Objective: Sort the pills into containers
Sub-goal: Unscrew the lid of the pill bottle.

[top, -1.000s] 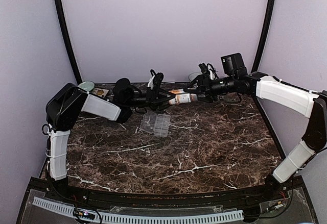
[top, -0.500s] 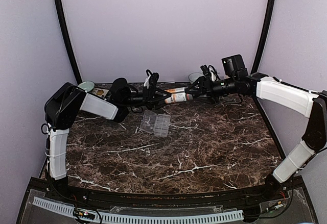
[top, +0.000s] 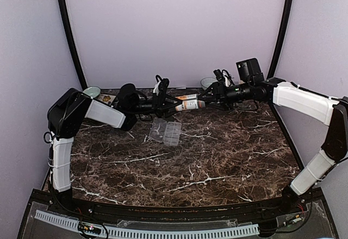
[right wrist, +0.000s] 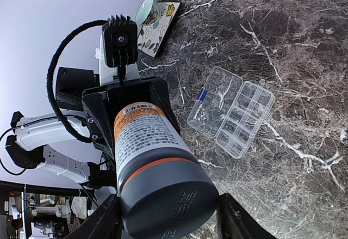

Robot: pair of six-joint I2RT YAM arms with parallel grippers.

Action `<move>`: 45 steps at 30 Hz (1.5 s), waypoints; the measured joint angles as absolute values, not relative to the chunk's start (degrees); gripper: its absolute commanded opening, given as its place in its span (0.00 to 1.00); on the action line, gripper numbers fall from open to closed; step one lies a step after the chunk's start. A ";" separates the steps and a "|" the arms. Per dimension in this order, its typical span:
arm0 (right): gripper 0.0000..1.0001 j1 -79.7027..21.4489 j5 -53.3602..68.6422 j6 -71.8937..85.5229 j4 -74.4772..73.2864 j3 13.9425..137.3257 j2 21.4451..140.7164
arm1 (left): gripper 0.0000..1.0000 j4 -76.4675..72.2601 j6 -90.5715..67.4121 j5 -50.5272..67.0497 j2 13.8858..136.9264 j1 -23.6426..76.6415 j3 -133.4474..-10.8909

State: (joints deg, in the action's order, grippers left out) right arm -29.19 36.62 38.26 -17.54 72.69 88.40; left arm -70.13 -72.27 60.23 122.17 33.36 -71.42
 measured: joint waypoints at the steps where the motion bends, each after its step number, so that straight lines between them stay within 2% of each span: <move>1: 0.58 -29.19 36.69 38.28 -17.52 72.66 88.40 | 0.44 -70.13 -72.27 60.23 122.17 33.36 -71.42; 14: 0.44 -28.82 37.76 37.71 -16.67 71.96 88.38 | 0.43 -70.00 -72.44 60.34 122.17 33.32 -71.42; 34: 0.41 -30.35 32.69 23.64 -20.27 72.42 83.68 | 0.43 -73.84 -79.31 60.42 122.17 34.09 -72.40; 45: 0.39 -35.88 21.02 13.72 -23.90 75.75 81.45 | 0.43 -77.56 -85.23 60.64 122.17 33.95 -72.75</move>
